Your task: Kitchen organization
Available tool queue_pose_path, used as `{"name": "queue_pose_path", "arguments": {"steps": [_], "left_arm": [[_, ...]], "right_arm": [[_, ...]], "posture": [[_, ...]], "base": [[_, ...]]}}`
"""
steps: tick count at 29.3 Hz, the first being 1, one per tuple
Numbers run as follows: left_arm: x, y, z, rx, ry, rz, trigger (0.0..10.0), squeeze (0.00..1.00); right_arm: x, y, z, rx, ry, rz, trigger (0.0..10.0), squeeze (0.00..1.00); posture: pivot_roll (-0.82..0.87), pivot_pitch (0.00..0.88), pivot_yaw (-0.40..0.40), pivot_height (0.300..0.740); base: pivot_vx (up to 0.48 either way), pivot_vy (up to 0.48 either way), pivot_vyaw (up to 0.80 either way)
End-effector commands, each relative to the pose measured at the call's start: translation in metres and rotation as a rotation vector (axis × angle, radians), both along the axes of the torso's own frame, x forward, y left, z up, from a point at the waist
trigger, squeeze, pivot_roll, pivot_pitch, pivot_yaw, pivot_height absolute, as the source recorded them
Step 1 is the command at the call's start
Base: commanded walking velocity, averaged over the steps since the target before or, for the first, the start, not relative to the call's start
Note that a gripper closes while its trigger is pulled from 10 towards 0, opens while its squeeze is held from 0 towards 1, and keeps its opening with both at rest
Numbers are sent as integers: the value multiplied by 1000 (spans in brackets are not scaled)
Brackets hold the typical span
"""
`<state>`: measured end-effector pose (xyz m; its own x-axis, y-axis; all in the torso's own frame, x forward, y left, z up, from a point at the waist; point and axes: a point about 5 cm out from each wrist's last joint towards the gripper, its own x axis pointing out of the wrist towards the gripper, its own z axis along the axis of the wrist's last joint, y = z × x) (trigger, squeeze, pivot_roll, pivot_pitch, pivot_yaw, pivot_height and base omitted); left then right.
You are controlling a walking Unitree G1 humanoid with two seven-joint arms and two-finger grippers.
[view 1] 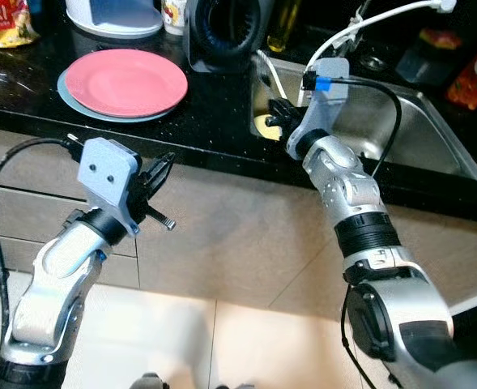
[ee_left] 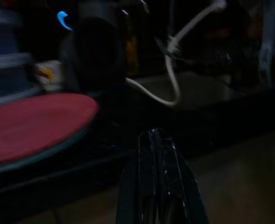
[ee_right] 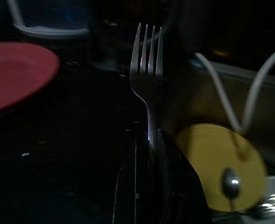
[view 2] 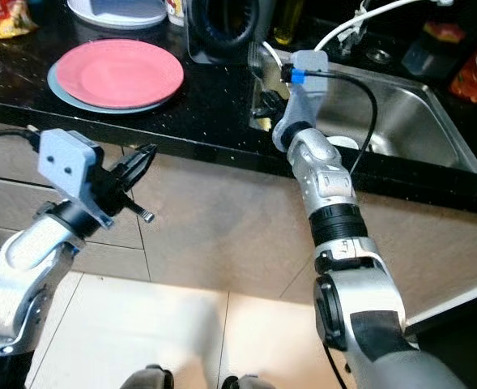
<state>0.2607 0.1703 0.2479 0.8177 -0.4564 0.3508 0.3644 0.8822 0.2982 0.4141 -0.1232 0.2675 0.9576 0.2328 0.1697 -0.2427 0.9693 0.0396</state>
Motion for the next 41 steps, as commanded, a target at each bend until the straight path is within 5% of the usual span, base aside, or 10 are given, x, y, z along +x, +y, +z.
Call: {"name": "queue_pose_path", "arguments": {"steps": [1,22,41], "left_arm": [[-4,1,8,-3,-19,0,10000,0],[0,-12,7,-15,20,-39,10000,0],[2,-13,10,-19,7,-43,10000,0]], "right_arm": [[2,-11,5,-2,-19,-45,10000,0],[4,-28,-9,87,3,-88,10000,0],[0,-23,-29,90,30,-69,10000,0]], "posture": [[246,136,-175,740],[232,117,-154,740],[241,91,-155,740]], "base": [[0,0,0],[0,0,-445],[462,0,0]]}}
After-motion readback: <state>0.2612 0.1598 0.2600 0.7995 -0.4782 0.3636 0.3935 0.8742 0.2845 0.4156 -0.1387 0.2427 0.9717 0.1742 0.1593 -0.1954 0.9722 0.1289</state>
